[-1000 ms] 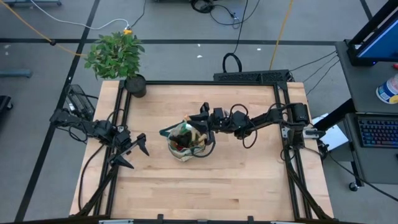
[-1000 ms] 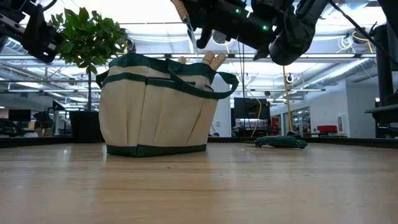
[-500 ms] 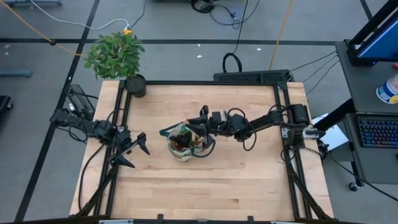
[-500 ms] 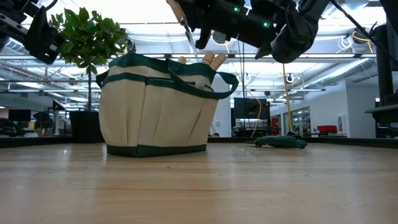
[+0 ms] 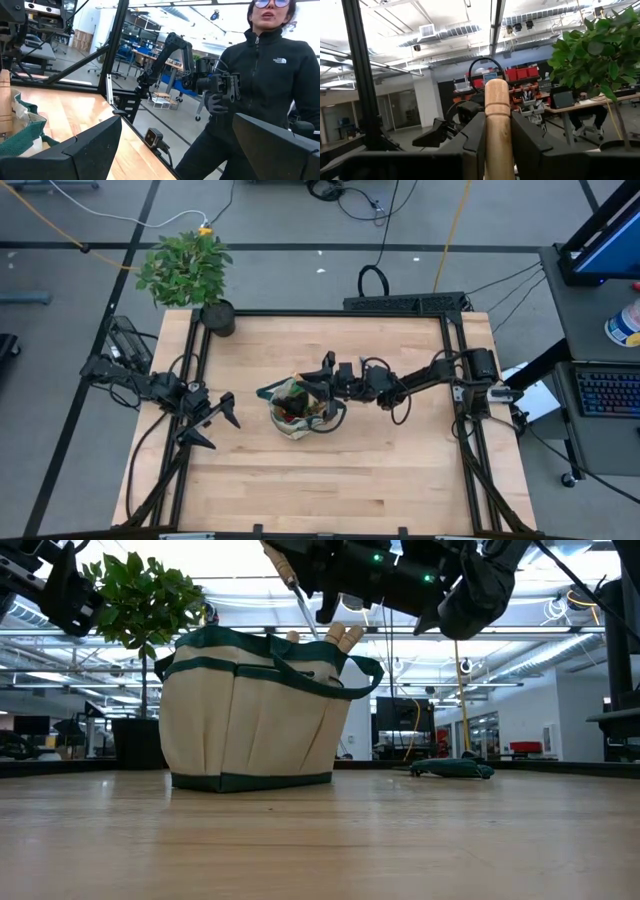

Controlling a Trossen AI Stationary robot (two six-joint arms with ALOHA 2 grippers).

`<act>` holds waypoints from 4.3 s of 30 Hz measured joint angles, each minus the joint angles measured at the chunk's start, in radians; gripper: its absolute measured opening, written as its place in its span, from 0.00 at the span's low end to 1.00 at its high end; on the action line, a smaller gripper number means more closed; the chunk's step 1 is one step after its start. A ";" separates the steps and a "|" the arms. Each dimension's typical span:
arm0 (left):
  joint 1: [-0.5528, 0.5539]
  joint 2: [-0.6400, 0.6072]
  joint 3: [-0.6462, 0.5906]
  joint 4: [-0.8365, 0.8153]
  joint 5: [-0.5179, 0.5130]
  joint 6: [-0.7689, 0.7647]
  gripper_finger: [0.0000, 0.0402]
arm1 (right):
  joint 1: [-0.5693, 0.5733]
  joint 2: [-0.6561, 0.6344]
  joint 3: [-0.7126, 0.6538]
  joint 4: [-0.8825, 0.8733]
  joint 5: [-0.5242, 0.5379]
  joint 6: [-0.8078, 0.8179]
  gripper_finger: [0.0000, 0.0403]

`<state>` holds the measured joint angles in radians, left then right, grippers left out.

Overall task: Pick & Place Garden tools in Gardening bag
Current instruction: Put the brown trowel into the gardening bag, then put the green shear scissors into the gardening bag

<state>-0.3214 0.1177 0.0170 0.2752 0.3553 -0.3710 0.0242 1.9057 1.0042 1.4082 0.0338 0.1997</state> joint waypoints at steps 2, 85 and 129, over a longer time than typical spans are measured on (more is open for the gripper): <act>0.000 0.000 0.000 0.002 0.000 0.000 0.97 | 0.004 0.000 0.000 0.001 0.000 0.000 0.15; 0.000 0.000 0.000 0.014 -0.015 0.027 0.97 | 0.002 0.075 0.101 -0.199 -0.049 0.038 0.30; 0.000 0.000 0.001 0.004 -0.017 0.051 0.97 | -0.155 -0.029 0.562 -1.248 -0.144 -0.126 0.19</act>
<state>-0.3214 0.1177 0.0177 0.2796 0.3386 -0.3202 -0.1305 1.8763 1.5661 0.1597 -0.1103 0.0735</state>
